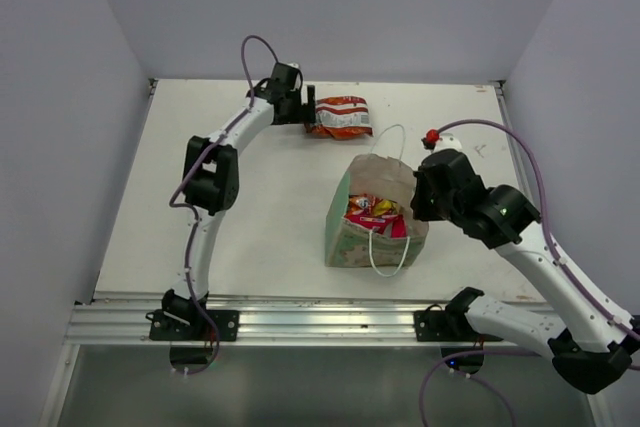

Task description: Place the snacks into the paper bag

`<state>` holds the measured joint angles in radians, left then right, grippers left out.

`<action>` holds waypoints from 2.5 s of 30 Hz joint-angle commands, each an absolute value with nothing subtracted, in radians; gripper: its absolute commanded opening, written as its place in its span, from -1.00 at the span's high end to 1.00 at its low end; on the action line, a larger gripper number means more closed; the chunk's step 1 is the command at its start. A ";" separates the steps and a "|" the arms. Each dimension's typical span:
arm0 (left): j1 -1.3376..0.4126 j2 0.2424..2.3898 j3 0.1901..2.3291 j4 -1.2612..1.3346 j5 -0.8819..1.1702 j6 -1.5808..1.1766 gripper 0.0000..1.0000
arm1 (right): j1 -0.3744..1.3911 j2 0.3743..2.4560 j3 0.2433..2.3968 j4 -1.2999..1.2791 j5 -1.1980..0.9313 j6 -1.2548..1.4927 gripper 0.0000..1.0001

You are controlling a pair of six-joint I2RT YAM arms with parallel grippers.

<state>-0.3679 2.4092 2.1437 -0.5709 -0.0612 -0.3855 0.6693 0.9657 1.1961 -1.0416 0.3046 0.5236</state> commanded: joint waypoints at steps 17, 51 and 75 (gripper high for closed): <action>-0.351 2.370 2.004 -0.307 0.199 -0.477 -0.98 | 0.670 1.034 1.220 -1.066 0.322 0.535 1.00; -0.725 1.502 1.778 -0.403 0.057 -0.322 1.00 | 0.670 0.960 1.187 -1.040 0.262 0.548 1.00; -1.264 1.586 1.782 -0.981 -0.255 -0.443 1.00 | 0.672 0.851 1.190 -1.120 0.279 0.554 1.00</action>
<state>-1.2472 1.6028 1.7111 -0.8196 -0.1791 -0.4191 0.6693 0.8627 1.1839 -1.0885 0.2703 0.5468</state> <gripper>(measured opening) 0.014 0.010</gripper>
